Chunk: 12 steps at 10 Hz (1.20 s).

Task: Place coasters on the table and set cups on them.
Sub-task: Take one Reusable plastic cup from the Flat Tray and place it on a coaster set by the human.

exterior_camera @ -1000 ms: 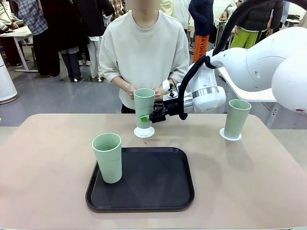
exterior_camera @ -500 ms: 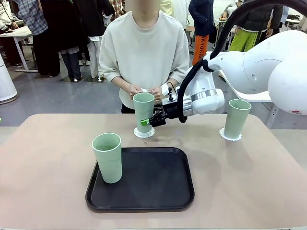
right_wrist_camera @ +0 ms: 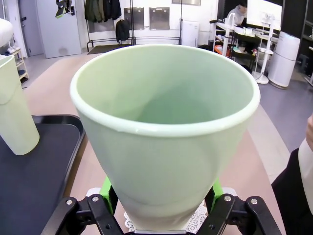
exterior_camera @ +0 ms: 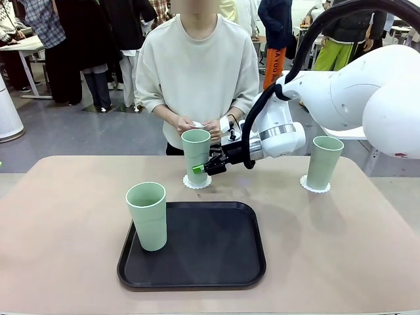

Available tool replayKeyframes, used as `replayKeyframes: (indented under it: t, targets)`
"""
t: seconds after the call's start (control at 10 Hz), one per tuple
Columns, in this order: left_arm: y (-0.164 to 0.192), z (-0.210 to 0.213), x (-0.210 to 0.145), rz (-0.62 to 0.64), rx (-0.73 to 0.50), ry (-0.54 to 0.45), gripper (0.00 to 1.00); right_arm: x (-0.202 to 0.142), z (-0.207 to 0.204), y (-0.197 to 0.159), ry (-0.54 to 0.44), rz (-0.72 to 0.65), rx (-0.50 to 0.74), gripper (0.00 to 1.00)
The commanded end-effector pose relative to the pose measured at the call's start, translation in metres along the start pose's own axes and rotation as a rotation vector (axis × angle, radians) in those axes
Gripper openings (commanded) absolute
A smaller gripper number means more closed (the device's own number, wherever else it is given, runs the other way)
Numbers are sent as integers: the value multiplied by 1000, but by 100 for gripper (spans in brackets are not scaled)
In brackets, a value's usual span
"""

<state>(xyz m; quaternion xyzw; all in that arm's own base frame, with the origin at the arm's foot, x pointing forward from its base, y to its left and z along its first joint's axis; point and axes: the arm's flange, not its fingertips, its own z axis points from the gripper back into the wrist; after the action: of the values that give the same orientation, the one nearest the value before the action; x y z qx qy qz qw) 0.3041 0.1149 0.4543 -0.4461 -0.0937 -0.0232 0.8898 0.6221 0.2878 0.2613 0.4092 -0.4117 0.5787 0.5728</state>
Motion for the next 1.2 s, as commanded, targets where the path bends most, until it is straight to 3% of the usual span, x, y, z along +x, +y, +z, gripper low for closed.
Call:
replayKeyframes:
  t: [0.0, 1.1]
  targets:
    - [0, 1, 0, -7, -16, -5, 100, -1, -6, -9, 22, 15, -5, 83]
    - [0, 1, 0, -7, -16, -5, 100, -7, -9, -10, -5, -4, 7, 83]
